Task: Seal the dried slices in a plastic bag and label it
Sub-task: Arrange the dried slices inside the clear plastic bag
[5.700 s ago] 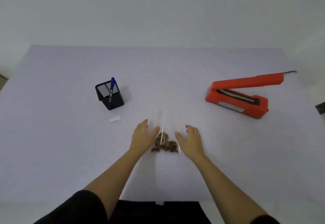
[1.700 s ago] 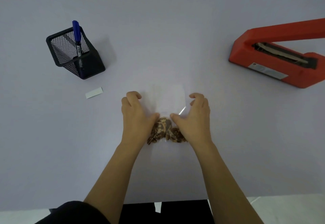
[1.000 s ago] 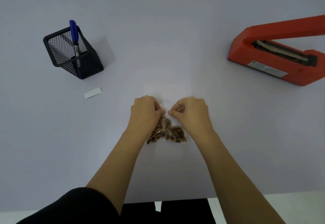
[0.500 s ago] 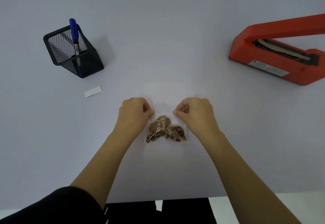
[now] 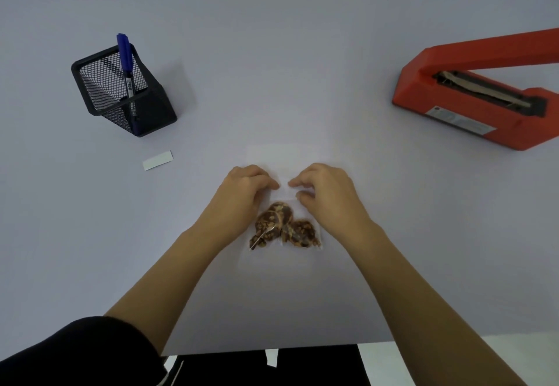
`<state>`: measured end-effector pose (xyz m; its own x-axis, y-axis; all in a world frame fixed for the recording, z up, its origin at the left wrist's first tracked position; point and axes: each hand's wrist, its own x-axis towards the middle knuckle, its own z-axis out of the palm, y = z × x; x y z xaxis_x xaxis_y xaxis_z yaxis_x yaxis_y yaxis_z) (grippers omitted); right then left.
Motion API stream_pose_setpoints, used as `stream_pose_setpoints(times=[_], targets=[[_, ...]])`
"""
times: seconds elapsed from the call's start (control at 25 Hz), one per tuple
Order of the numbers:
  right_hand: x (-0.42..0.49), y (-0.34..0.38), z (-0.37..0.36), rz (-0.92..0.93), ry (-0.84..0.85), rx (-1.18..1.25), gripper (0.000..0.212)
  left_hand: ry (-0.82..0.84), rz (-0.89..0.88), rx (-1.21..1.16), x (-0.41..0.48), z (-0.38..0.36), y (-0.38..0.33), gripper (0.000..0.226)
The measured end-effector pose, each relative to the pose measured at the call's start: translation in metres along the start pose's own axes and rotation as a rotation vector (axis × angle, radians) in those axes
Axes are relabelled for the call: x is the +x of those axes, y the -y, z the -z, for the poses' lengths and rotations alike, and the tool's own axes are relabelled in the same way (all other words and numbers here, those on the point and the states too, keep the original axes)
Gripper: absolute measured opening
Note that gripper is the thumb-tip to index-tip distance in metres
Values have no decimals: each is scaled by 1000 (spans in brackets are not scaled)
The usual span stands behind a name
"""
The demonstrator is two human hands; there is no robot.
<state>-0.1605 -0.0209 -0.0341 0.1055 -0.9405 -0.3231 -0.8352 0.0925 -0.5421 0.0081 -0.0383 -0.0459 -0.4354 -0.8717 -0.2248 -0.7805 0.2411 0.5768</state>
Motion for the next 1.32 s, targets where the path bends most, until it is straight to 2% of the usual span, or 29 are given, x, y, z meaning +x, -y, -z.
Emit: stream_pose_setpoints(times=[0.28,0.52,0.6,0.68,0.8,0.92,1.12,1.32], targets=[[9,-1,6,16,45,-22,43,61,-12,44,10,11,1,44],[14,-2,13,-7,133,-110,72,146,15,49,19,23,9,68],[11,-1,13,-34,97,-153,77,124,29,37,17,21,10,69],[5,0,10,-3,9,-151,65,31,25,8,8,15,10,55],[-3,0,0,54,-18,-53,31,-34,-55,-13,-6,1,9,20],[-6,-4,-3,57,-4,15,25,-58,-49,-13,-10,-4,12,16],[-5,-9,3,41,-27,-31,42,-48,-13,41,-8,4,20,40],[9,-9,13,-38,46,-91,69,8,-5,74,6,18,19,65]])
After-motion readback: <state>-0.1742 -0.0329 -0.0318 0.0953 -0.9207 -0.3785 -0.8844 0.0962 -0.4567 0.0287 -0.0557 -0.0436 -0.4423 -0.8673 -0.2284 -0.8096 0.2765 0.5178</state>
